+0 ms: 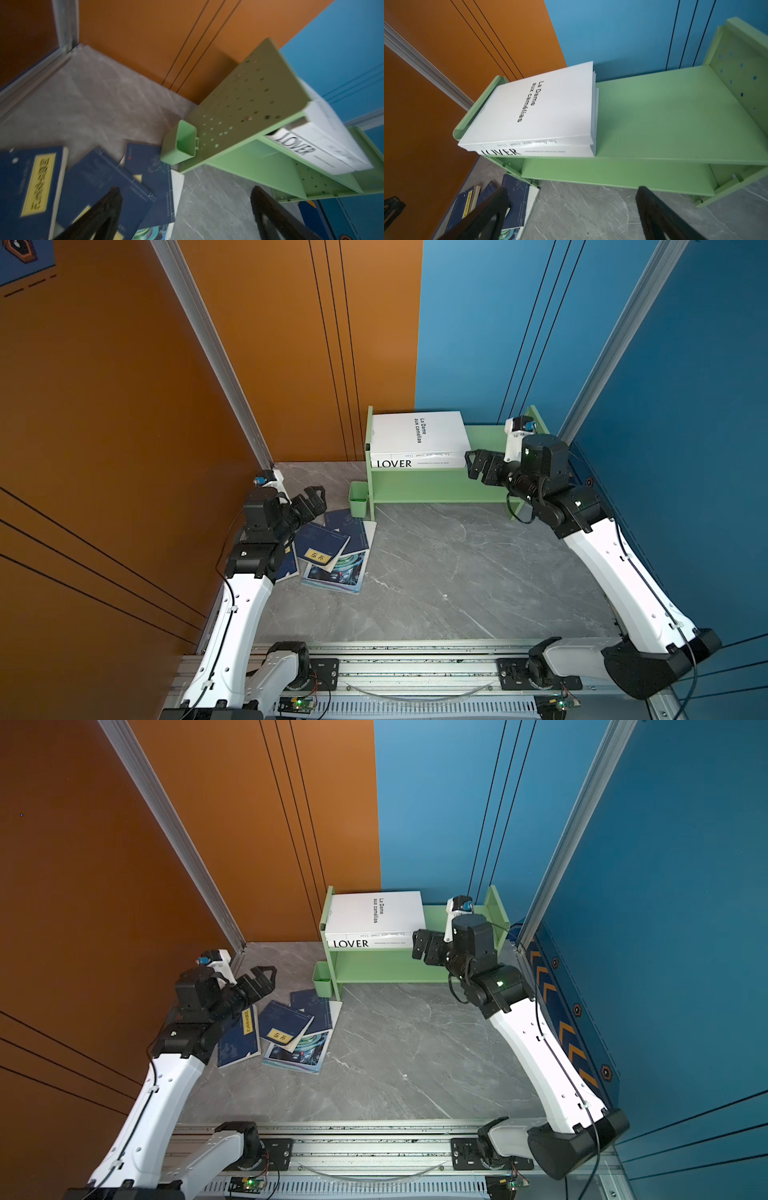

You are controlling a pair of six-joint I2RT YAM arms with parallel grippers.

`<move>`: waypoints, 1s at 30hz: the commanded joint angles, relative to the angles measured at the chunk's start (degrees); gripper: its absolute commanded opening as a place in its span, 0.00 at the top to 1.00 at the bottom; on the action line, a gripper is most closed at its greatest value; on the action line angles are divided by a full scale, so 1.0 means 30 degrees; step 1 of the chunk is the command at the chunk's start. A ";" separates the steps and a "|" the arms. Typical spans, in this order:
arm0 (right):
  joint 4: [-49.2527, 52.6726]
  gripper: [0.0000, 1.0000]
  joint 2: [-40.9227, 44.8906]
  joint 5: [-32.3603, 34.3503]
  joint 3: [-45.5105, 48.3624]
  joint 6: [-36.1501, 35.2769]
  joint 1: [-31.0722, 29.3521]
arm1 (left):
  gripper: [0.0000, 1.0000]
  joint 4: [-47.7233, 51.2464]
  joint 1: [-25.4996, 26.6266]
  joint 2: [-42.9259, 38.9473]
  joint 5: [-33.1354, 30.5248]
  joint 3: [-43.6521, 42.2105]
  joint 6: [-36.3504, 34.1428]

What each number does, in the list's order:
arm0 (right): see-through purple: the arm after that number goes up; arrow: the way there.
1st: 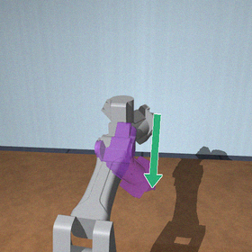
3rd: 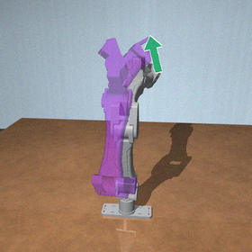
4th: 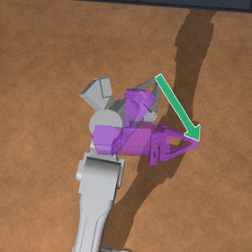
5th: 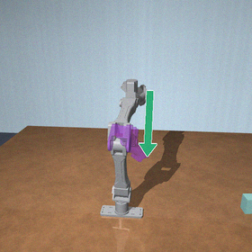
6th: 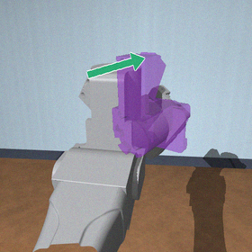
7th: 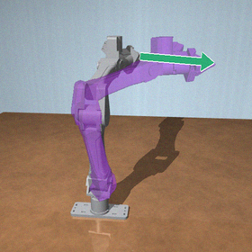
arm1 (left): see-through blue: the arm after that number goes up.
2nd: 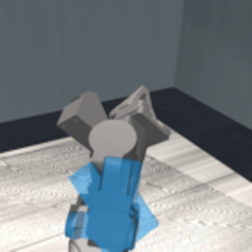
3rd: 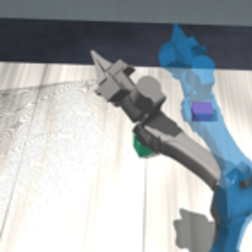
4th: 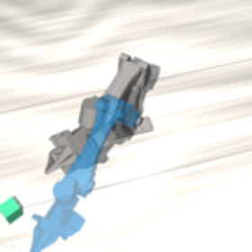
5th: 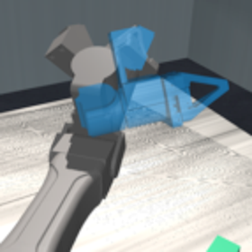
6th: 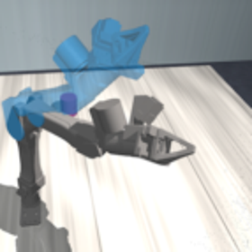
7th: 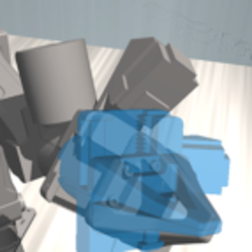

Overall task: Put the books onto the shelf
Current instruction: 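Open and pull both grippers back from the shelf toward the book pile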

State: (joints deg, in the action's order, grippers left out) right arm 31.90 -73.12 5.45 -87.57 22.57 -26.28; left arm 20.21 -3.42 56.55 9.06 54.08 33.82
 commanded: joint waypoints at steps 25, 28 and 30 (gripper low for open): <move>-0.8131 0.01 -0.0592 -0.0319 1.1604 0.7541 -0.3598 | 0.01 -0.7566 -0.0869 1.7273 0.2412 0.4229 0.3976; -0.8282 0.02 -0.2051 -0.0860 1.0833 0.7536 -0.3830 | 0.05 -0.7171 -0.0720 1.8787 0.2813 0.5766 0.3629; -0.8207 0.02 -0.2857 -0.0983 1.0290 0.7551 -0.3975 | 0.07 -0.6496 -0.0566 1.9671 0.2731 0.6615 0.3299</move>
State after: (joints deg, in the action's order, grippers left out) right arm 9.39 -79.70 4.10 -53.41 44.64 -37.60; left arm -1.13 -5.67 112.73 15.68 70.96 45.23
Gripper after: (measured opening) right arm 0.981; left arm 0.935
